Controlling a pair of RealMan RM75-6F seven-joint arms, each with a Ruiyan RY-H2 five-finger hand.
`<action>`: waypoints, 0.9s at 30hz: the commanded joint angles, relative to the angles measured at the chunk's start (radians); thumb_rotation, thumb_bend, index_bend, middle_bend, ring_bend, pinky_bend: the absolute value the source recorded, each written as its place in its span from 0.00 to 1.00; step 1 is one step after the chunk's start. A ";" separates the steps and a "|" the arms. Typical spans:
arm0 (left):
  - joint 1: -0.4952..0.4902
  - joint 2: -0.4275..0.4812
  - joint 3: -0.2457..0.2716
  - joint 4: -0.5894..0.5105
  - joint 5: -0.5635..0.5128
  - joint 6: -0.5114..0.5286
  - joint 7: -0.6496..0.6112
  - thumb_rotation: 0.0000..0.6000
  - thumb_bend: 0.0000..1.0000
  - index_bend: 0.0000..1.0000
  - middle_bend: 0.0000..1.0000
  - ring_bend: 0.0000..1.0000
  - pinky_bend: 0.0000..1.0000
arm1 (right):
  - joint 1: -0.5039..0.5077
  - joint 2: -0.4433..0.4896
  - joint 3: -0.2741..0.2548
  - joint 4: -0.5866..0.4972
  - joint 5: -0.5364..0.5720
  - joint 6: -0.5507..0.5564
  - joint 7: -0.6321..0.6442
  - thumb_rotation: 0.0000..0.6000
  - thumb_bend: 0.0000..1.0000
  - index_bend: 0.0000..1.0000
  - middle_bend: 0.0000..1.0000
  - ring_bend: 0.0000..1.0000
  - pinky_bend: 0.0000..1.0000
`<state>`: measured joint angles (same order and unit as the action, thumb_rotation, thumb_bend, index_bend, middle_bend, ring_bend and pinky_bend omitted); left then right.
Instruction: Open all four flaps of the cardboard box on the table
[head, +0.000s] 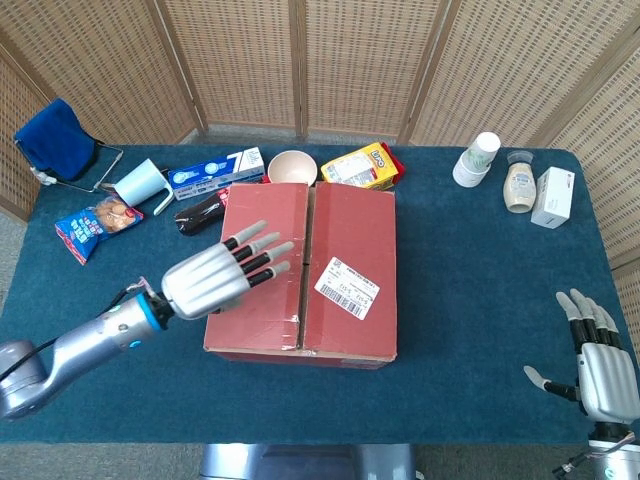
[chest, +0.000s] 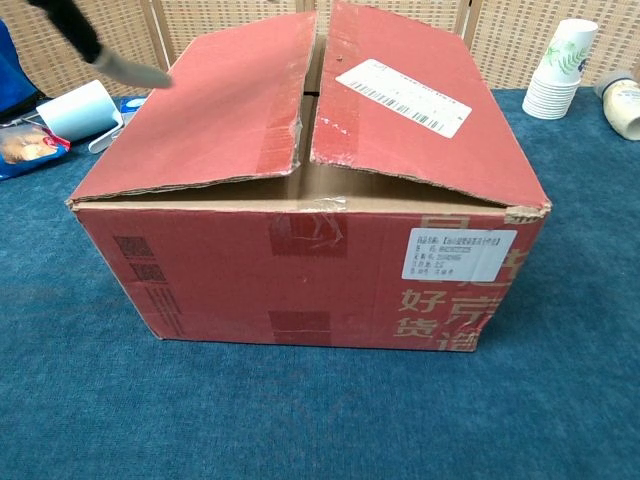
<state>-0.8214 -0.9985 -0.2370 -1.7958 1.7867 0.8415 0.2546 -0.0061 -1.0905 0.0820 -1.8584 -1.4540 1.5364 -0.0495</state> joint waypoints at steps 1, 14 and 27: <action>-0.045 -0.034 -0.009 0.001 -0.046 -0.054 0.022 0.82 0.00 0.13 0.00 0.00 0.05 | 0.001 0.002 0.003 0.001 0.007 -0.003 0.006 1.00 0.08 0.00 0.00 0.00 0.00; -0.148 -0.042 0.001 -0.068 -0.158 -0.199 0.167 0.60 0.00 0.14 0.18 0.07 0.11 | 0.000 0.016 0.010 0.006 0.018 -0.004 0.051 1.00 0.08 0.00 0.00 0.00 0.00; -0.157 0.020 0.034 -0.154 -0.213 -0.208 0.238 0.51 0.00 0.18 0.37 0.14 0.18 | -0.004 0.019 0.006 0.000 0.007 0.004 0.053 1.00 0.08 0.00 0.00 0.00 0.00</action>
<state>-0.9790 -0.9809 -0.2052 -1.9478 1.5761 0.6327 0.4902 -0.0101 -1.0709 0.0877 -1.8580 -1.4464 1.5410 0.0042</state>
